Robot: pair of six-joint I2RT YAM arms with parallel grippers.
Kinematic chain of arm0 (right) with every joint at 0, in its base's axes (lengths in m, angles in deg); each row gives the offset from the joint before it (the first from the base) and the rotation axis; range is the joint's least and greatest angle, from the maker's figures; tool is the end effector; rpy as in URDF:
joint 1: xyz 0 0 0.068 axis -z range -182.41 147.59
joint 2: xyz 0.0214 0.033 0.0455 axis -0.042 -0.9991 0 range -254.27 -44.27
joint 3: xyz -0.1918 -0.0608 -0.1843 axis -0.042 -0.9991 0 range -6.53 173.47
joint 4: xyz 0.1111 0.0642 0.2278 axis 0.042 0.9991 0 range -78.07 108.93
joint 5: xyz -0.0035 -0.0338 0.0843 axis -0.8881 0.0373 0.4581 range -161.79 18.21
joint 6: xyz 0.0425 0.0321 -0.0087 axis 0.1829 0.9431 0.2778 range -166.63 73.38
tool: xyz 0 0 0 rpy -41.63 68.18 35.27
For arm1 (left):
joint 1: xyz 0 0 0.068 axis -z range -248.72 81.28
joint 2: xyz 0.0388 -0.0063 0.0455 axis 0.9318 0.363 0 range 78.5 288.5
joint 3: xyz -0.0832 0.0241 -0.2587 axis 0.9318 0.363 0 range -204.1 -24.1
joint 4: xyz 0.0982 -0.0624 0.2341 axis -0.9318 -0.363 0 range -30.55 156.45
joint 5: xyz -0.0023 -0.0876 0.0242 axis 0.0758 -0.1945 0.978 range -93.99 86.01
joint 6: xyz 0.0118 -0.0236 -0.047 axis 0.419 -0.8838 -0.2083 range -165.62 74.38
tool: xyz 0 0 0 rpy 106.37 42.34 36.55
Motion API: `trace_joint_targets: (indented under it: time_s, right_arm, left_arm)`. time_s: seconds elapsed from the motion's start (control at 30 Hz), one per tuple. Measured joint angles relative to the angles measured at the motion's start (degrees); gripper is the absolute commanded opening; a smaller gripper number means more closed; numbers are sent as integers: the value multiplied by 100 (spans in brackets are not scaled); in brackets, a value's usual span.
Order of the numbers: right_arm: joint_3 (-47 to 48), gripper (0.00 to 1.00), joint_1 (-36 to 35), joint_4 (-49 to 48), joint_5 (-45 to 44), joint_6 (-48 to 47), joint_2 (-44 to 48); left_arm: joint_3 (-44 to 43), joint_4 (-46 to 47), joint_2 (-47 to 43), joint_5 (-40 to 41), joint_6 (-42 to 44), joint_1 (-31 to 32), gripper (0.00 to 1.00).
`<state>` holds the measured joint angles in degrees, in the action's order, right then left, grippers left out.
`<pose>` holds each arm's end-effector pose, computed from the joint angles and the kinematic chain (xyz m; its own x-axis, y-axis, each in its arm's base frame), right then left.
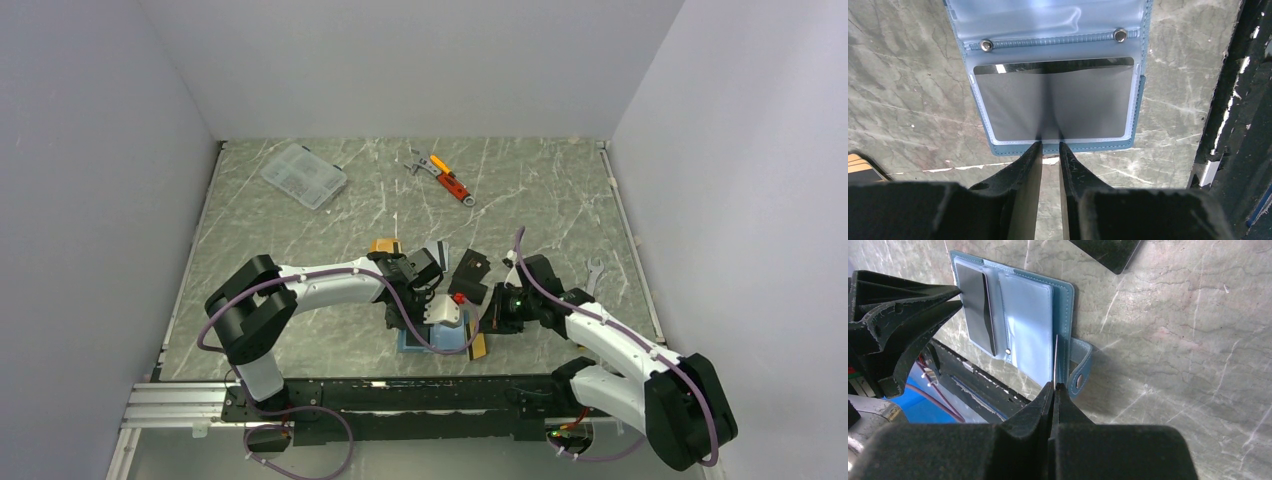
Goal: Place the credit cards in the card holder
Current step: Insert the credit card into the card holder.
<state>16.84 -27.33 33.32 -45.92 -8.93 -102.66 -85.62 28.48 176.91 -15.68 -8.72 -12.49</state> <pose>0.1524 0.0880 0.1586 -0.9634 0.1590 -0.2156 -0.0114 0.7798 0.6259 0.1713 -0.2692 0.1706 0.0774 0.9421 -0.3263 0.9967 -0.0818 0.0004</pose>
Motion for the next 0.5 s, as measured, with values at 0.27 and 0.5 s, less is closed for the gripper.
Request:
trace_joint_targets:
  time_s: [0.27,0.5]
  right_arm:
    - [0,0,0,20,11,4,37]
    - [37,0,11,212,-31,4,444]
  left_arm:
    - [0,-2,0,0,0,11,23]
    - [-2,-26,0,0,4,13,22]
